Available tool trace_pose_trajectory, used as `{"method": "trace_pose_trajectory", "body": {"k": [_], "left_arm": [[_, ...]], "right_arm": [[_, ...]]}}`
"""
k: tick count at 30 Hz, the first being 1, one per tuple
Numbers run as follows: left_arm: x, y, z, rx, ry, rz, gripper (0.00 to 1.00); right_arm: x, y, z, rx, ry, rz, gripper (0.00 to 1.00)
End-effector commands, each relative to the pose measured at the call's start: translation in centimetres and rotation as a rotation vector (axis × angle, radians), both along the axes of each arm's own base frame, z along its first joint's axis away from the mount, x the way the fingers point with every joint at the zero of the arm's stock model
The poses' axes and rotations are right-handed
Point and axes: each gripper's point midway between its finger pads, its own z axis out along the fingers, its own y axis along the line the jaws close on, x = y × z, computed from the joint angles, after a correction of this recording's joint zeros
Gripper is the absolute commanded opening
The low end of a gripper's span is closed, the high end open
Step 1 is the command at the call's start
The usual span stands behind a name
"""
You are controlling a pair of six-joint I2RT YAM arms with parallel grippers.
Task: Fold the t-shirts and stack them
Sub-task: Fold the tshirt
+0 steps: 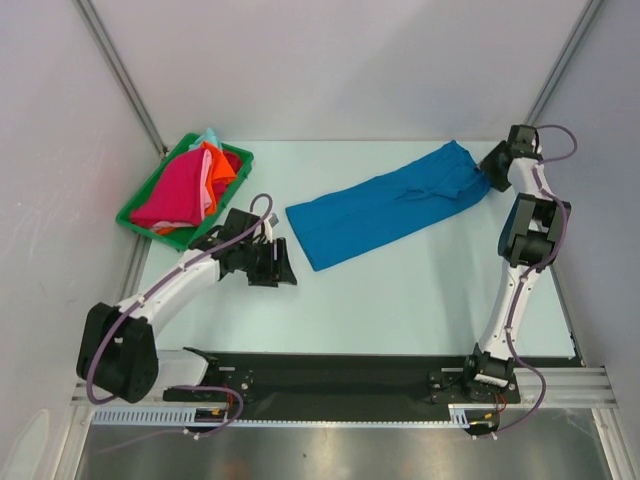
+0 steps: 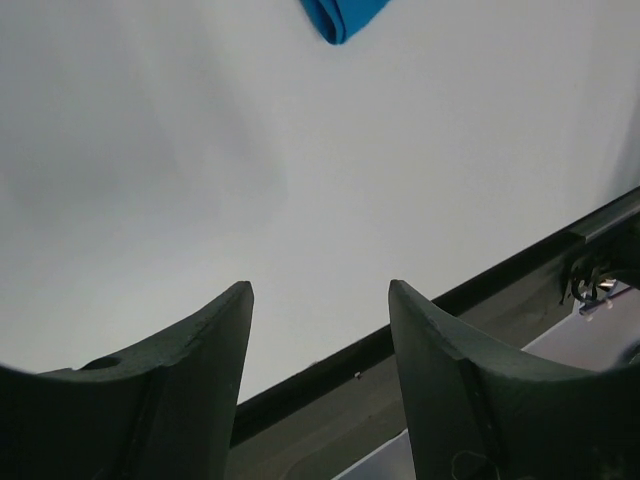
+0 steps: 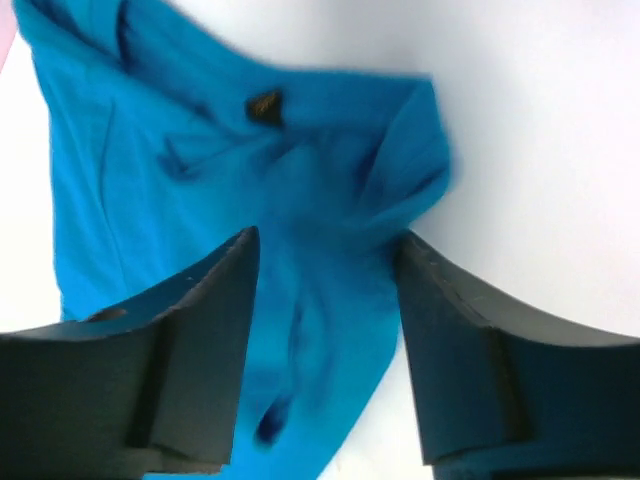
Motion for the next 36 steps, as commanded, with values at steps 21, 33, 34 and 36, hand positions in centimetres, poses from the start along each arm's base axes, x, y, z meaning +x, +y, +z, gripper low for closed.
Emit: {"method": "trace_pose_trajectory", "body": {"k": [21, 33, 34, 36], "left_arm": [[-2.2, 2.2, 7.4, -0.043, -0.205, 0.142, 0.62], [-3.7, 3.3, 8.8, -0.038, -0.229, 0.177, 0.62], [-3.7, 3.4, 9.0, -0.035, -0.235, 0.176, 0.62], [-3.6, 3.6, 9.0, -0.028, -0.237, 0.185, 0.62]], "right_arm": [[-27.6, 38.5, 1.7, 0.621, 0.082, 0.402, 0.69], [-28.5, 48.9, -2.9, 0.805, 0.216, 0.211, 0.53], [-28.8, 49.0, -3.0, 0.802, 0.228, 0.183, 0.52], [-29.6, 48.8, -3.8, 0.756, 0.232, 0.133, 0.51]]}}
